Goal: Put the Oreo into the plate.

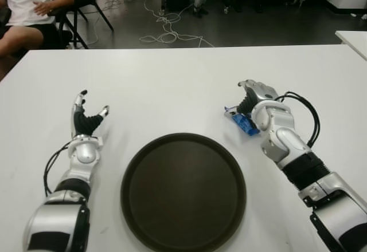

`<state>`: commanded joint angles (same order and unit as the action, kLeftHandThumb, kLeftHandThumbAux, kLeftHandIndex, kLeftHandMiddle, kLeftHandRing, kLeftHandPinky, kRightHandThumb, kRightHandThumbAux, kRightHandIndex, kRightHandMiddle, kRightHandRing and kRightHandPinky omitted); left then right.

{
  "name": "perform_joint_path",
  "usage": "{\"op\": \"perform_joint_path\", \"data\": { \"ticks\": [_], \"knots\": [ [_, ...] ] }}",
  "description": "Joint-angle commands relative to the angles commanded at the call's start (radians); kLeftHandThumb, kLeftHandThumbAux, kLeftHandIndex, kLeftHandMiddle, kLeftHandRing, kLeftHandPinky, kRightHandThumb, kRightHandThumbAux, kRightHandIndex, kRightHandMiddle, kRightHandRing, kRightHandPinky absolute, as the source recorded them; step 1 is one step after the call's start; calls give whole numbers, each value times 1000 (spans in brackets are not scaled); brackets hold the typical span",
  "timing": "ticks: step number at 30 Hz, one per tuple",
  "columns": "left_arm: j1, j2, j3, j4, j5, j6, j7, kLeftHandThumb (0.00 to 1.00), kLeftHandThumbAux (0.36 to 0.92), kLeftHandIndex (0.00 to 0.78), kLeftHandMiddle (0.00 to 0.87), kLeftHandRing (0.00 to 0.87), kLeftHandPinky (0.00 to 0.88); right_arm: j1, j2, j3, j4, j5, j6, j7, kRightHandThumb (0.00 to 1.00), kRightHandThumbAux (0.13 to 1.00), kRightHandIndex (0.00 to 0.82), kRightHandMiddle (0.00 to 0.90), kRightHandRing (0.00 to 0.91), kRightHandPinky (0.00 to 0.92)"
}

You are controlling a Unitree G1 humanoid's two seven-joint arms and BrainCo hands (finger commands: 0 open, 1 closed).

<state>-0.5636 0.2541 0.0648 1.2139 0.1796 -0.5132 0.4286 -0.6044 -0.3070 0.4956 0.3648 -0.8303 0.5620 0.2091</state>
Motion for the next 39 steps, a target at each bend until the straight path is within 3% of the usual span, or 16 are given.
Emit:
{"op": "perform_joint_path", "data": {
  "ticks": [10,26,39],
  "knots": [
    [0,3,-5,1,7,1,4,0,754,54,78,60,35,13,-25,16,-47,-28,42,62,0,599,53,61,67,79],
    [-1,7,-2,4,5,7,5,0,728,59,78,56,34,64,-68,1,-106,-29,50,127,0,591,67,73,80,98],
    [-4,12,6,12,-5,5,-18,0,720,59,86,61,45,78,-68,-18,-91,-5,41,150,0,605,101,118,119,92]
  ]
}}
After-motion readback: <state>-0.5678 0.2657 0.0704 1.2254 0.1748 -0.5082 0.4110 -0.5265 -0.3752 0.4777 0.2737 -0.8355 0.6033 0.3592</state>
